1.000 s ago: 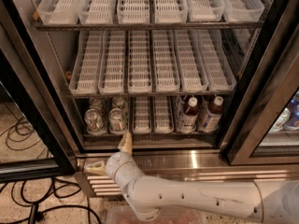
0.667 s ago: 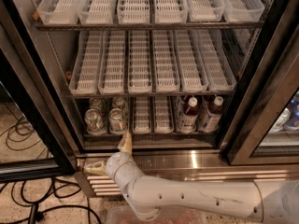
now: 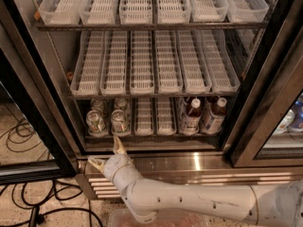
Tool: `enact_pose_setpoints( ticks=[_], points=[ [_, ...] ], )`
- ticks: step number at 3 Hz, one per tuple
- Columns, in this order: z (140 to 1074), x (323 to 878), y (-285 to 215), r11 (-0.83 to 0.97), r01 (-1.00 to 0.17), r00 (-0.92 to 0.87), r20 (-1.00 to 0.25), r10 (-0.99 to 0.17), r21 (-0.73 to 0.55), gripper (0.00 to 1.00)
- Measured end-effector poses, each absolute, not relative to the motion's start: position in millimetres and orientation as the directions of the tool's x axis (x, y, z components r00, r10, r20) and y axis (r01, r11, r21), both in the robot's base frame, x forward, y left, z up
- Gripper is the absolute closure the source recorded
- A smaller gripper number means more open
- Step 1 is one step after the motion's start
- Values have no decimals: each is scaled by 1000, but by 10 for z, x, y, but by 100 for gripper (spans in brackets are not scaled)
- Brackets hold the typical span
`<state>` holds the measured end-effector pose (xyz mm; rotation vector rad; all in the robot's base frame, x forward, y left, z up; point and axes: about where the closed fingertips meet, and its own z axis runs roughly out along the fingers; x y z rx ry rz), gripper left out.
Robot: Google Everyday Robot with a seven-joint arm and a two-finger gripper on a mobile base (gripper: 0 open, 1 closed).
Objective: Pick 7up can from bottom shelf of fridge
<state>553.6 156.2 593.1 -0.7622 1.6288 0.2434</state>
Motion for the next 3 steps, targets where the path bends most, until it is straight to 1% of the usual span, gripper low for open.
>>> enact_pose_setpoints(
  ticks=[1, 2, 3],
  points=[
    [5910, 5629, 1728, 762, -593, 5, -947, -321, -261, 29],
    [5887, 5708, 1874, 776, -573, 23, -952, -304, -262, 25],
    [5897, 5779, 1961, 802, -540, 37, -959, -280, -255, 26]
  ],
)
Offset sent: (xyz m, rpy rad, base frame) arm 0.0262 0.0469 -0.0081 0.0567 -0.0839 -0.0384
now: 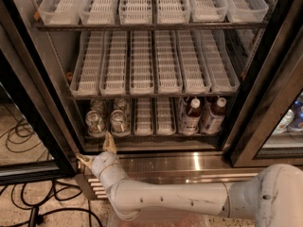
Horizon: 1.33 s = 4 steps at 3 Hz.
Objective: Pick 7up can from bottom shelf of fridge
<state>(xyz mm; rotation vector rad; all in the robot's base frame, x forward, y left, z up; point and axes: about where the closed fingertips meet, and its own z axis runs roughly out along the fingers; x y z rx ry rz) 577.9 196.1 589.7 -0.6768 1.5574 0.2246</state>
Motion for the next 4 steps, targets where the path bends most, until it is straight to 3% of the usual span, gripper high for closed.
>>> enact_pose_setpoints(
  ticks=[4],
  points=[
    [5920, 5903, 2093, 848, -482, 57, -974, -218, -218, 32]
  ],
)
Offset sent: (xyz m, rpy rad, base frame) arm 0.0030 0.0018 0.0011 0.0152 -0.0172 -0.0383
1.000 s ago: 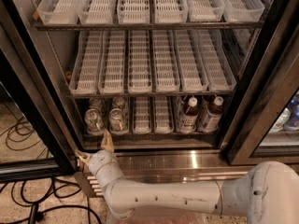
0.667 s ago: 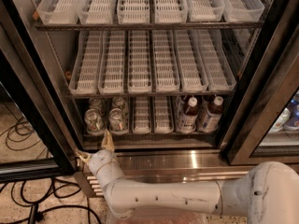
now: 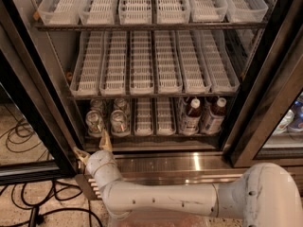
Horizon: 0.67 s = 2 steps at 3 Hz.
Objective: Pick 7up can from bottom shelf of fridge
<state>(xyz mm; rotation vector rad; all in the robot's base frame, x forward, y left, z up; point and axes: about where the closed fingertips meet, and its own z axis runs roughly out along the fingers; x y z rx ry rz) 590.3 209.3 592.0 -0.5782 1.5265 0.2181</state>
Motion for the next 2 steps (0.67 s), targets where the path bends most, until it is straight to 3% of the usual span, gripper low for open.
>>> enact_pose_setpoints(
  ticks=[2],
  points=[
    [5942, 6016, 2134, 871, -437, 86, -975, -207, -224, 38]
  ],
)
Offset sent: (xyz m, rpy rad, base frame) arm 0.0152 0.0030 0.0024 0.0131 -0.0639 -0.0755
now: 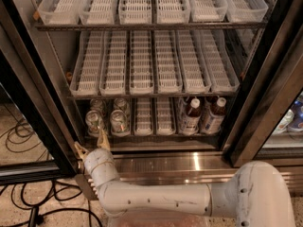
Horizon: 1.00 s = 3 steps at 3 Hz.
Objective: Pick 7up can from bottom shelf of fridge
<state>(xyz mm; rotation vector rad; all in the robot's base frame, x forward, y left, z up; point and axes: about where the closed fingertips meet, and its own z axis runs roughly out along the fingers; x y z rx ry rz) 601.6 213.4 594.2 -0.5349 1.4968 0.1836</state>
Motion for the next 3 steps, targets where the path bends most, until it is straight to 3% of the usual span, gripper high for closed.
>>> enact_pose_setpoints(
  ticks=[1, 3],
  points=[
    [5940, 6064, 2119, 882, -410, 95, -972, -213, -233, 42],
    [5978, 6184, 2039, 900, -344, 125, -963, -239, -268, 34]
  ],
)
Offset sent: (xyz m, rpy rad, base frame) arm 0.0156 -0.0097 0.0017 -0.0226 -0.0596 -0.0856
